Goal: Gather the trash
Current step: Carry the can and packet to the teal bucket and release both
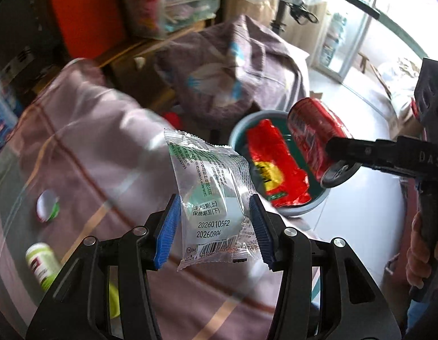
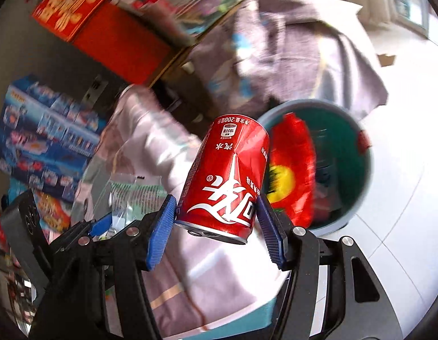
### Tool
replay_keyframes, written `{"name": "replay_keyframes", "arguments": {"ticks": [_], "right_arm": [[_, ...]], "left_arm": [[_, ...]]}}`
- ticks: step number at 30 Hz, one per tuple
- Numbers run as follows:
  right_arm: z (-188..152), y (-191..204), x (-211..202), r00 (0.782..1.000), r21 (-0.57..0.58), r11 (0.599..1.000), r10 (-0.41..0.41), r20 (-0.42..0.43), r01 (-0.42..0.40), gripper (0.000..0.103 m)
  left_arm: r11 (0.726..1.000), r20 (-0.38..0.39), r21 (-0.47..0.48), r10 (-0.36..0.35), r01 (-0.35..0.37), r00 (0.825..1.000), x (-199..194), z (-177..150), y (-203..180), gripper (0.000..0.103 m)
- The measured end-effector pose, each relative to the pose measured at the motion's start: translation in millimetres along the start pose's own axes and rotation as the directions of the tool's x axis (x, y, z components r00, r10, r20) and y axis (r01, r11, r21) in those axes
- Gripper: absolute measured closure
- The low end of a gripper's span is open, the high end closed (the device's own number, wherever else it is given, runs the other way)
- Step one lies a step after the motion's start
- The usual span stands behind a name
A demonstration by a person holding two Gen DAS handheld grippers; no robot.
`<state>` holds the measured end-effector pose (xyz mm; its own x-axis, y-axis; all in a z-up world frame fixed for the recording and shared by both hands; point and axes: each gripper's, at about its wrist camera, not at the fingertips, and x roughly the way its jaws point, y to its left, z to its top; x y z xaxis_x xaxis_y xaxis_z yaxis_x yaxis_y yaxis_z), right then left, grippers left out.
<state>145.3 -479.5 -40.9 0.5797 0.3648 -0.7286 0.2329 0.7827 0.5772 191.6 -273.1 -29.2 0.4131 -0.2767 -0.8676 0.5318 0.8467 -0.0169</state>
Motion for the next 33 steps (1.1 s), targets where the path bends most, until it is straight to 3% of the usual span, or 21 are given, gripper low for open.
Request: {"name": "replay_keyframes", "arguments": {"ticks": [6, 16, 22, 33], "right_arm": [[14, -35, 3, 0.999, 0.066, 0.997, -0.038, 0.005, 0.037, 0.047], [31, -60, 10, 0.996, 0.100, 0.991, -0.091, 0.002, 0.091, 0.047], [35, -71, 11, 0.993, 0.115, 0.986, -0.120, -0.005, 0.119, 0.047], [33, -72, 30, 0.991, 0.116, 0.985, -0.122, -0.051, 0.127, 0.047]], "left_arm": [[0.998, -0.056, 0.055, -0.039, 0.042, 0.998, 37, 20, -24, 0.052], [0.989, -0.124, 0.090, -0.109, 0.120, 0.986, 90, 46, -57, 0.051], [0.986, -0.159, 0.124, -0.091, 0.111, 0.983, 115, 48, -75, 0.030], [0.990, -0.144, 0.079, -0.106, 0.118, 0.984, 105, 42, -54, 0.024]]}}
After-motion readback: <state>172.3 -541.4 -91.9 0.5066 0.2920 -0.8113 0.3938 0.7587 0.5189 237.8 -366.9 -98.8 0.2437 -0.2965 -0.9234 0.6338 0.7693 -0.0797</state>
